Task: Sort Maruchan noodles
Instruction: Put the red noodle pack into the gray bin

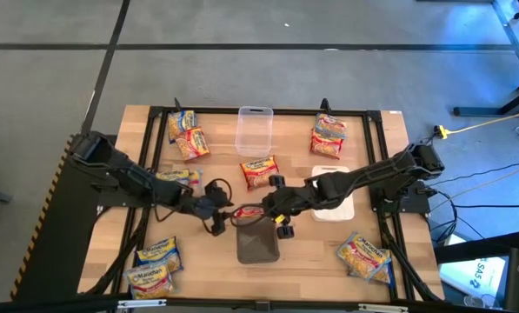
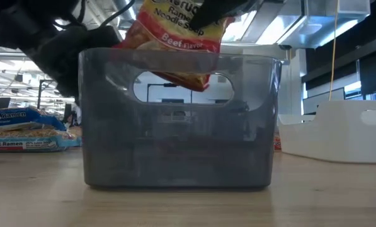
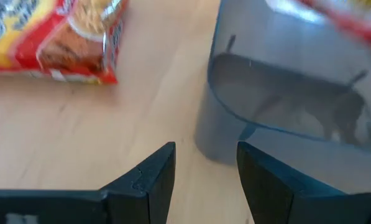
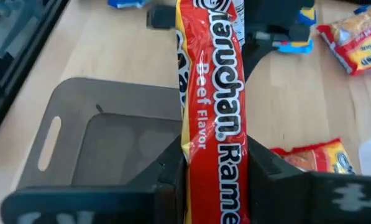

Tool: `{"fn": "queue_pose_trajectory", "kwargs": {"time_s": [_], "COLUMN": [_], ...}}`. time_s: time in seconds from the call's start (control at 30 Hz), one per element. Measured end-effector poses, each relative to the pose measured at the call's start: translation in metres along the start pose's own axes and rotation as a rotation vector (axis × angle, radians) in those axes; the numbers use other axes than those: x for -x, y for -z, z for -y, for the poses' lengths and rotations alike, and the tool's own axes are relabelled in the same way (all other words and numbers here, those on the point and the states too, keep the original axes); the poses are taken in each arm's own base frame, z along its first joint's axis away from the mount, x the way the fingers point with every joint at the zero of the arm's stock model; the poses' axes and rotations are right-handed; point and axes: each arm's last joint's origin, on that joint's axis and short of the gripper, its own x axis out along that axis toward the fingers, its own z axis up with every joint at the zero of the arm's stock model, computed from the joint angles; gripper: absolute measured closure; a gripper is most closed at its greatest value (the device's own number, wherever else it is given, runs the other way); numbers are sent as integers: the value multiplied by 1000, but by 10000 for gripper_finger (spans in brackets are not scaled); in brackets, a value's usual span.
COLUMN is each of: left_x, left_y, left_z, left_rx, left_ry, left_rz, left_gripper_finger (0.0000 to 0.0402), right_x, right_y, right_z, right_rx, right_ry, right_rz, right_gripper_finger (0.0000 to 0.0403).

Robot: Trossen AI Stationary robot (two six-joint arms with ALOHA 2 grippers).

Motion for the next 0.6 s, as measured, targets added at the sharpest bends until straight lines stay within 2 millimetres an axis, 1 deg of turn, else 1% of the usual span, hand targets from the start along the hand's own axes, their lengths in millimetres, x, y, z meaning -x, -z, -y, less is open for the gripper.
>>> {"fn": "queue_pose_trajectory", "kwargs": {"time_s": [0.13, 0.3, 0.47, 0.57, 0.6], "left_x": [-2, -2, -2, -2, -2], "left_y": [-7, -7, -7, -7, -7], "left_z": [-2, -2, -2, -2, -2], "left_rx": [-1, -19, -19, -20, -20], "left_ry": [9, 12, 11, 11, 11], "left_rz": [41, 39, 39, 39, 38], "left_gripper_finger": [237, 237, 237, 237, 237], "right_x": [0, 0, -4, -11, -13], "right_y": [3, 5, 12, 12, 15], "right_z": [0, 1, 11, 17, 18], "right_rx": [4, -18, -89, -150, -160], "right_ry": [1, 1, 17, 2, -12], "right_rz": [-28, -49, -125, -123, -150], "right_gripper_finger": [323, 323, 323, 323, 323]}}
